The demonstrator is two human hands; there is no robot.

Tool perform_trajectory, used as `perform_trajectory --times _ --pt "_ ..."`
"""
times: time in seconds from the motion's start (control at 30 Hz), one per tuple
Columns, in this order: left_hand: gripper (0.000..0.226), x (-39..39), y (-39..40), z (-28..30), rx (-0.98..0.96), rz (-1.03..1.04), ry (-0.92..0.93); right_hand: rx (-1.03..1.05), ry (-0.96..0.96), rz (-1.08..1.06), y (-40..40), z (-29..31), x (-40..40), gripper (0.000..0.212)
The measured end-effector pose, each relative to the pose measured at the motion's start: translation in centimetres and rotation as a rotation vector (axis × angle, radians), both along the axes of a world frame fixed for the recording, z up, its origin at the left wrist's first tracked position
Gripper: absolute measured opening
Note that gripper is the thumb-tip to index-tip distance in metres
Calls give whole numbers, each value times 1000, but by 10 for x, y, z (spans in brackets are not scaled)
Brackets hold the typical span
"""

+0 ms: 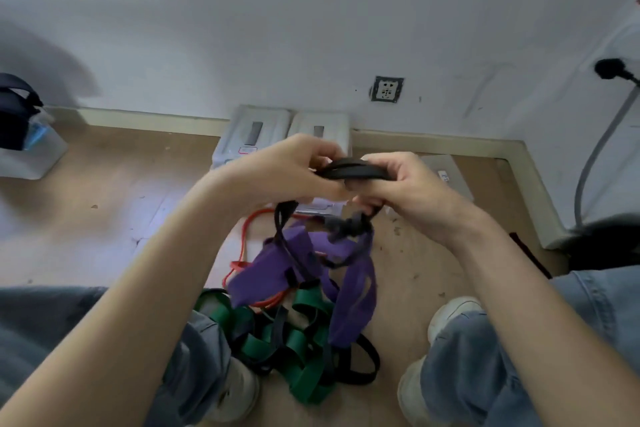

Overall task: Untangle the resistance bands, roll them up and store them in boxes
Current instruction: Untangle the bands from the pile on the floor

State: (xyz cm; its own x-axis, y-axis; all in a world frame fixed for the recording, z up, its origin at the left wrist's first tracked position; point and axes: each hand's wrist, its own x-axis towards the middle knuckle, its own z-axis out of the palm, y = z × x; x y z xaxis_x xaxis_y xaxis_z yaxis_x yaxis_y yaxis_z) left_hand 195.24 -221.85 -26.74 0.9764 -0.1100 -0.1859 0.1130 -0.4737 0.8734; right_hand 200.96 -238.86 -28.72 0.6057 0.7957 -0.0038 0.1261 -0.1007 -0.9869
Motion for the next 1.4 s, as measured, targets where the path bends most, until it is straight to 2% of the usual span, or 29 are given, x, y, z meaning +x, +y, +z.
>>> perform_trajectory --times 0.1,0.17,0.23,0.3,0.37,0.43,0.47,0.53,0.6,0.67,0.73,0.8,0.93,1.0,1.07,1.13,1.17,1.23,1.3,1.37,1.4 --pt "23 -4 0 -44 125 35 4 179 149 -75 -4 8 3 25" --pt "25 -12 -3 -72 28 47 68 344 265 -154 -8 9 10 24" --pt "22 -18 0 -85 -84 80 138 374 321 -325 -10 2 19 23" --pt "20 -15 8 -86 -91 135 157 197 244 -510 -14 -12 29 20" --pt "27 -13 15 -78 -123 246 143 -214 7 -541 -18 -24 36 10" --pt "32 -11 16 -71 -232 364 133 -642 -227 -414 -22 -38 35 42" --pt "33 -10 15 -67 -290 411 134 -712 -321 -342 -21 -41 30 52" --pt "33 -7 10 -62 -429 514 146 -570 -374 -204 -17 -36 21 49" --pt "30 -3 6 -57 -590 603 174 -357 -139 -4 -15 -29 12 39" --pt "28 -1 6 -53 -714 619 224 -297 -19 144 -12 -27 5 47" --pt "28 -4 6 -49 -818 577 294 -299 -66 183 -7 -31 1 57" --pt "31 -6 6 -50 -852 525 359 -257 -64 167 -3 -34 0 54" --pt "31 -6 11 -48 -869 468 411 -208 107 236 -2 -34 -1 43" --pt "30 -4 16 -44 -898 468 395 -216 108 128 0 -37 -4 46" --pt "22 -6 18 -48 -758 448 286 -236 57 -82 0 -36 -1 74" --pt "9 -10 20 -53 -664 414 191 -245 26 -222 -4 -35 6 84" --pt "13 -12 22 -53 -655 399 187 -262 9 -253 -5 -35 9 86" --pt "19 -14 29 -51 -676 396 232 -291 -47 -307 -8 -37 15 83" --pt "20 -14 42 -50 -815 521 263 -297 -59 -332 -11 -41 19 82" --pt "24 -14 57 -56 -948 716 256 -297 54 -232 -19 -40 22 75" --pt "22 -15 61 -60 -977 781 250 -301 143 -148 -23 -39 24 62"
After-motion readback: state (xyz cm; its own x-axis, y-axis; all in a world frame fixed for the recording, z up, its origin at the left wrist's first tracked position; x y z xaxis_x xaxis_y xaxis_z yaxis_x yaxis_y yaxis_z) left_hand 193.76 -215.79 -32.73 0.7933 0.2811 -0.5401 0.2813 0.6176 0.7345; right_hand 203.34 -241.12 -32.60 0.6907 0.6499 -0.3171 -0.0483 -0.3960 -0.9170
